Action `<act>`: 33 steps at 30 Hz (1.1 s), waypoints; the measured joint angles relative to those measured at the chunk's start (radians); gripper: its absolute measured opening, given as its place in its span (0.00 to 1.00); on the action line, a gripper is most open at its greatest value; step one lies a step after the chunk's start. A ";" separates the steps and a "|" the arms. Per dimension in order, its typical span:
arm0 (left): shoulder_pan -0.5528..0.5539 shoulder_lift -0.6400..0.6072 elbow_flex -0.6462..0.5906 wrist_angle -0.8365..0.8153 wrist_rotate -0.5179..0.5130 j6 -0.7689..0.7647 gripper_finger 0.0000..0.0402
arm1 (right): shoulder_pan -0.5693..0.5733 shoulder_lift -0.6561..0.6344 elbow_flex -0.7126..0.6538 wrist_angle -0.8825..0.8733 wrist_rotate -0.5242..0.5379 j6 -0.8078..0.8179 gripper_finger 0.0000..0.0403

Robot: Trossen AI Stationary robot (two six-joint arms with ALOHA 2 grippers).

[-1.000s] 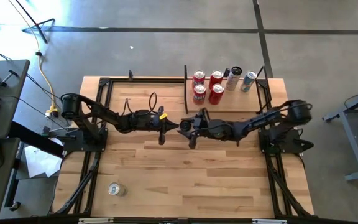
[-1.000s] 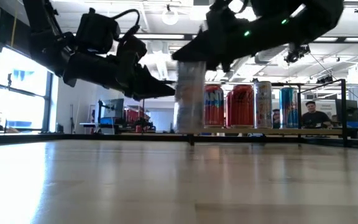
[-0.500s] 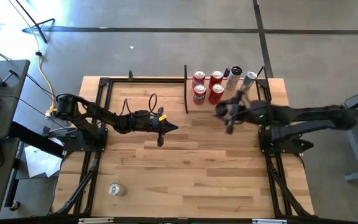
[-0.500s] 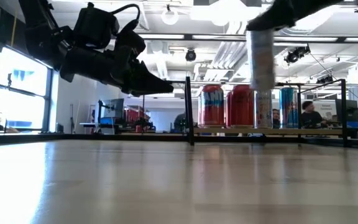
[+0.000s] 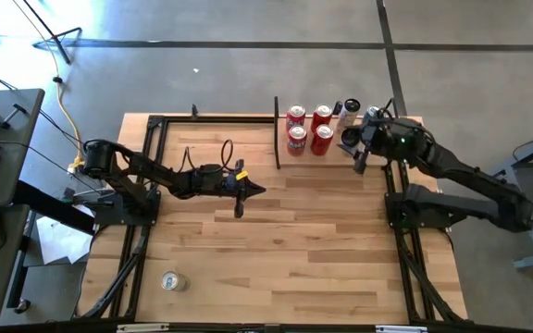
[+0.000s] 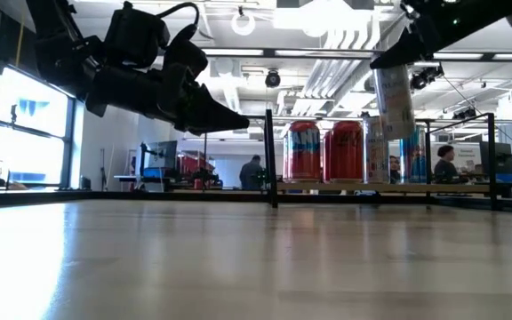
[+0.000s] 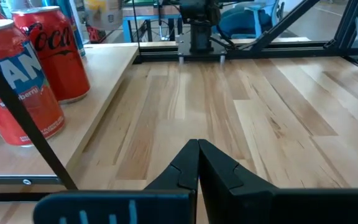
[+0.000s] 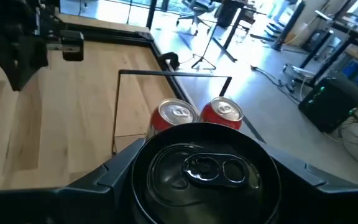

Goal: Place canned beverage on shelf
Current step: Put the white yellow soda can on the shelf aligned with the white yellow soda can

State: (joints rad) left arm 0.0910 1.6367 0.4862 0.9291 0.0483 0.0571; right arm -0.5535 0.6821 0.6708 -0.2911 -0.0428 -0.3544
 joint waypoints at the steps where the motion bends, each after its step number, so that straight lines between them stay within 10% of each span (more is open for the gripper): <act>1: 0.000 0.000 0.000 0.000 0.001 0.001 0.00 | -0.026 0.010 0.000 0.008 -0.028 -0.007 0.59; 33: -0.006 0.000 0.000 0.002 0.024 0.024 0.00 | -0.415 0.178 -0.314 0.548 -0.359 0.089 0.59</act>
State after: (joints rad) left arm 0.0845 1.6370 0.4858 0.9310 0.0727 0.0806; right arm -0.9685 0.8599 0.3573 0.2573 -0.4016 -0.2658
